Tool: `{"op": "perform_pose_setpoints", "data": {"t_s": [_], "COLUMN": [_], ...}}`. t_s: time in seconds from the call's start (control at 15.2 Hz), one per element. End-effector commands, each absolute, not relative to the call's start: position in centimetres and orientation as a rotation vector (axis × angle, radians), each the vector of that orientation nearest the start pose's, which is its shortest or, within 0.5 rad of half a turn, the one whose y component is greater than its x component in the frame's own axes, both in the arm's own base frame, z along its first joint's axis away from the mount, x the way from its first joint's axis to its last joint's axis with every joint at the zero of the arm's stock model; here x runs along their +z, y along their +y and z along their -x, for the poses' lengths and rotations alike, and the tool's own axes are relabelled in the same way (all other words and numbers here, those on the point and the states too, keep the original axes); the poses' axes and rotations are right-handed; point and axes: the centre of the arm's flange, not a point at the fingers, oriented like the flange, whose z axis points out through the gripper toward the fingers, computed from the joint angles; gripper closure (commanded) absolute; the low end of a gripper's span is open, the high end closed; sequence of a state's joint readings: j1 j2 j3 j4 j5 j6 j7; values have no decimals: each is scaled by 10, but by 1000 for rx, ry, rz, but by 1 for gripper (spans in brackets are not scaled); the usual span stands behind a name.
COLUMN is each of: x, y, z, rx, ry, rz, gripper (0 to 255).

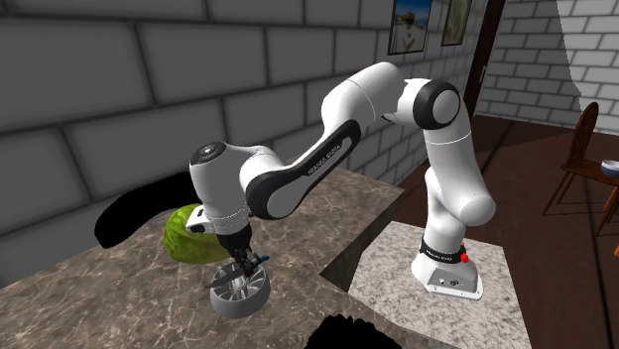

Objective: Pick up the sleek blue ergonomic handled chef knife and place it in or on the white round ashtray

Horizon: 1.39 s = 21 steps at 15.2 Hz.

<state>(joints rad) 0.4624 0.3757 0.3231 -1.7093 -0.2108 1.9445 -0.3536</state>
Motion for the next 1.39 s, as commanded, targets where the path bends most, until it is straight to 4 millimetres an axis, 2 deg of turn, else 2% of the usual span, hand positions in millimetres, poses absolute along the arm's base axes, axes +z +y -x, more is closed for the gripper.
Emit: {"op": "perform_pose_setpoints", "data": {"t_s": [0.0, 0.26, 0.33, 0.66, 0.92, 1.32], "x": [371, 371, 371, 371, 420, 420], "y": [429, 429, 429, 429, 436, 436], "z": [-475, -475, -475, -475, -476, -476], "rx": [160, 160, 160, 160, 160, 160], "ry": [-1845, -1845, -1845, -1845, -1845, -1845], "rz": [2657, 2657, 2657, 2657, 2657, 2657], "gripper": [255, 255, 0, 0, 0, 0]}}
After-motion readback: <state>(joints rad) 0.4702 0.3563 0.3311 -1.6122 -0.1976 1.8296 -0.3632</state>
